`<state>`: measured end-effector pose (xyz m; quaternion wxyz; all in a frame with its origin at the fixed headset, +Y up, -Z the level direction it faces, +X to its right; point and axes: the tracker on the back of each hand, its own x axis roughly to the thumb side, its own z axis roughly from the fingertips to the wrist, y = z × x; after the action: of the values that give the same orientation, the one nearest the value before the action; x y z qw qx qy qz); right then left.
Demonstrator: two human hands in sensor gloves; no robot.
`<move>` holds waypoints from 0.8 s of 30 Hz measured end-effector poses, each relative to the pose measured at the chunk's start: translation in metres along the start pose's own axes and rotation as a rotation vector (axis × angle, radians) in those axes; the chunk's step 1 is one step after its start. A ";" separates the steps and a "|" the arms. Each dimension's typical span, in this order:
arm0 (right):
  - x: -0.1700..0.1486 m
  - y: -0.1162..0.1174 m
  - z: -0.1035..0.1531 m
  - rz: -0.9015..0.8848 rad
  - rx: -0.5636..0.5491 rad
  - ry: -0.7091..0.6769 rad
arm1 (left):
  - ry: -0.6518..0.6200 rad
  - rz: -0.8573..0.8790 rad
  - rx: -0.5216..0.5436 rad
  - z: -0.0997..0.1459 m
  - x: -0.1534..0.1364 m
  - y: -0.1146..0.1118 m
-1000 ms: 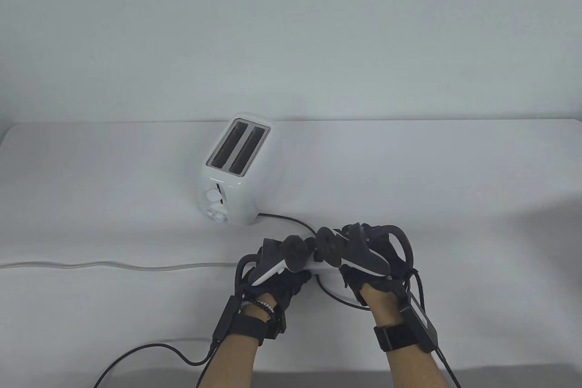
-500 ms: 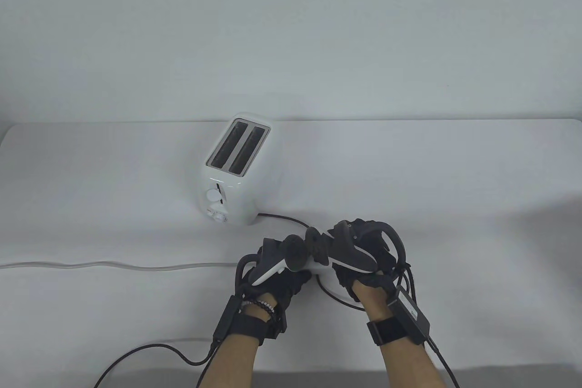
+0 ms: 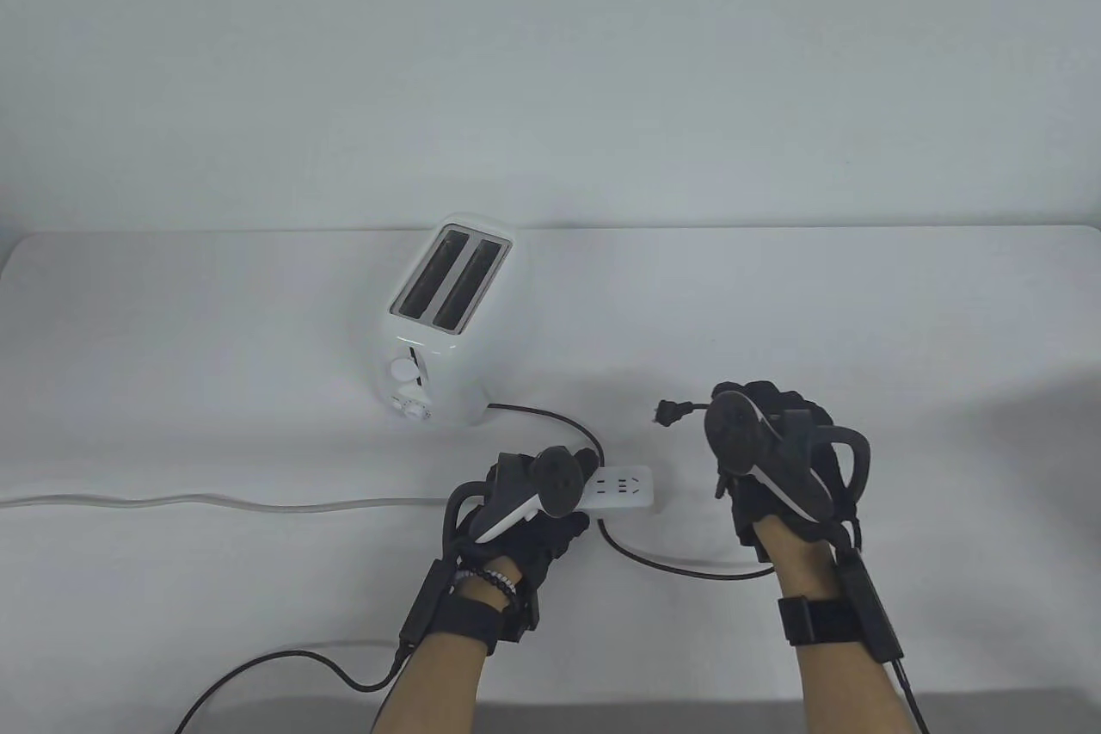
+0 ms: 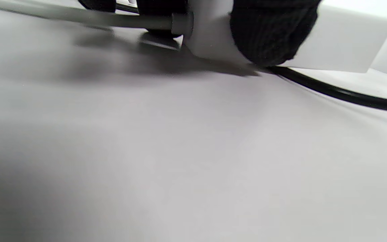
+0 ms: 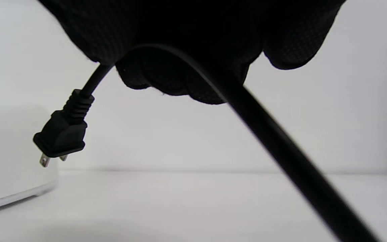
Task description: Unplug the toaster
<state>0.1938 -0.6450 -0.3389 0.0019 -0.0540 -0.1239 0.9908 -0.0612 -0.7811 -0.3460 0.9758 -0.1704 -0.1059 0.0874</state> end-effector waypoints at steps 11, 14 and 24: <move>-0.063 0.055 -0.013 0.003 0.070 0.197 | 0.003 0.013 -0.006 -0.002 0.002 0.001; -0.070 0.072 -0.014 0.006 0.106 0.228 | 0.001 0.016 -0.008 -0.002 0.003 0.001; -0.077 0.110 -0.014 0.076 0.177 0.253 | -0.001 -0.001 -0.016 -0.006 0.009 0.000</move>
<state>0.2726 -0.7493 -0.3716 -0.0153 -0.1829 -0.0326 0.9825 -0.0509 -0.7807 -0.3497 0.9744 -0.1780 -0.1070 0.0863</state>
